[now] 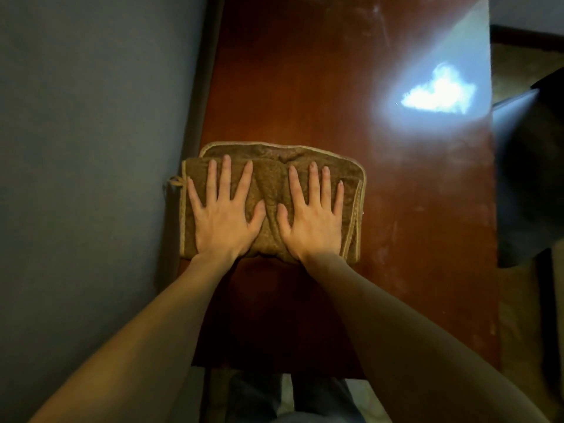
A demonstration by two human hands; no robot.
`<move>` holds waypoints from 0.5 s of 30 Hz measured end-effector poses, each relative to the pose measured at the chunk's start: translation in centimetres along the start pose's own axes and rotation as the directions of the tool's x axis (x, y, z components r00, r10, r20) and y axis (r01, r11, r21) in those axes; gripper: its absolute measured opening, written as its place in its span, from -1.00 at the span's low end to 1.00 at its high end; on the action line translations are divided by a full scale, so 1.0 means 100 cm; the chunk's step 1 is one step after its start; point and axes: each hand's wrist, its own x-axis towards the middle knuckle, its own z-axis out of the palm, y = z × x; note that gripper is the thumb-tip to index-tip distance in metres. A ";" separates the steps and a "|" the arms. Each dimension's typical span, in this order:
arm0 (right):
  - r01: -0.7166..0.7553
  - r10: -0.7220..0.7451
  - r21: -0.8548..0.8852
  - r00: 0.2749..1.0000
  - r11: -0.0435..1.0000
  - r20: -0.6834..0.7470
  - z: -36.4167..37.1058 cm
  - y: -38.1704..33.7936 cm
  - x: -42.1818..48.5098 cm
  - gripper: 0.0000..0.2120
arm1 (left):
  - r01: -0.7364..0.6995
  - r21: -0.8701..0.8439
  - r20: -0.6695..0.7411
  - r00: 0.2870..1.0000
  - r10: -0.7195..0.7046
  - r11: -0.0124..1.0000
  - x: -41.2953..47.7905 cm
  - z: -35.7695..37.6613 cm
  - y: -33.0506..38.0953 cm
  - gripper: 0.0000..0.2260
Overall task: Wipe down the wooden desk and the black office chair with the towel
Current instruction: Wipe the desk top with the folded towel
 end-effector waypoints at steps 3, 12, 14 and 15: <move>0.003 -0.003 -0.008 1.000 1.000 0.009 0.002 -0.001 -0.018 -0.34 | 0.008 0.009 -0.002 1.000 -0.008 1.000 -0.019 0.002 0.000 -0.35; -0.056 0.056 0.036 0.998 0.998 -0.012 0.007 -0.012 -0.088 -0.34 | -0.013 0.012 0.021 1.000 0.013 1.000 -0.079 0.005 0.001 -0.34; -0.039 0.039 0.045 0.999 0.998 0.008 0.005 -0.010 -0.097 -0.34 | -0.011 0.007 0.029 1.000 0.011 1.000 -0.090 0.004 0.002 -0.35; -0.023 0.022 0.049 1.000 0.999 0.016 0.004 -0.009 -0.101 -0.33 | -0.005 0.003 0.032 0.999 0.005 1.000 -0.096 0.004 0.004 -0.35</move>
